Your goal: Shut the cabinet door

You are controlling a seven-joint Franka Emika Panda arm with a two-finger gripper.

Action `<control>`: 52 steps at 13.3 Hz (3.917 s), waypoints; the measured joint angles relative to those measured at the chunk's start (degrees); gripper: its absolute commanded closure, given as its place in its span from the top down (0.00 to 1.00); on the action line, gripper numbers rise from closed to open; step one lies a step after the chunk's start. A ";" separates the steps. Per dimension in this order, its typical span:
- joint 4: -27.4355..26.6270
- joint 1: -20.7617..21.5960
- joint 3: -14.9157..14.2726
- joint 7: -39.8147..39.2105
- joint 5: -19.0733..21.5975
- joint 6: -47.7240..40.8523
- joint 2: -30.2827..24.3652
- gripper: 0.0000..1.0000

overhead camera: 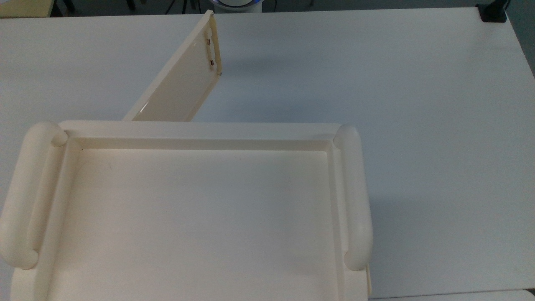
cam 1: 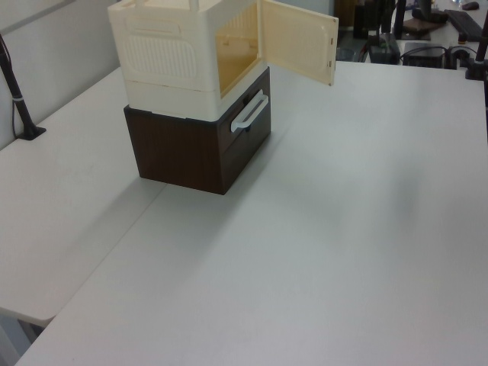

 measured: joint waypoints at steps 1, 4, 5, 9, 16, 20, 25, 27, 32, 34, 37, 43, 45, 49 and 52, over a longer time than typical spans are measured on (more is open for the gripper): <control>-0.01 0.00 0.00 -0.61 0.01 0.00 0.00 0.58; -0.03 -0.04 -0.05 -4.88 1.07 0.00 0.00 0.27; -0.03 -0.10 -0.15 -6.35 1.72 0.00 0.00 0.18; -0.11 -0.39 -0.42 -14.49 2.98 0.13 0.09 0.05; -0.58 -0.43 -0.42 -35.25 8.08 11.58 3.08 0.04; -0.57 -0.44 -0.42 -43.97 10.13 17.09 3.61 0.04; -0.58 0.16 0.38 -45.81 12.83 25.21 5.42 0.04; -0.51 0.69 0.98 -45.59 14.53 28.65 6.42 0.05; 1.34 1.00 5.46 -32.82 17.05 39.96 8.58 0.05; 1.38 1.10 7.90 -25.80 17.05 46.66 10.58 0.05; 1.45 2.17 9.21 -19.13 17.05 55.21 14.15 0.05; 4.57 2.40 9.31 -11.85 17.01 64.19 17.67 0.06; 4.56 2.53 9.32 -11.31 16.99 65.68 18.06 0.06; 4.46 2.52 9.31 -11.22 16.95 64.82 17.99 0.06; 4.37 1.64 8.77 -11.64 16.82 50.91 17.55 0.07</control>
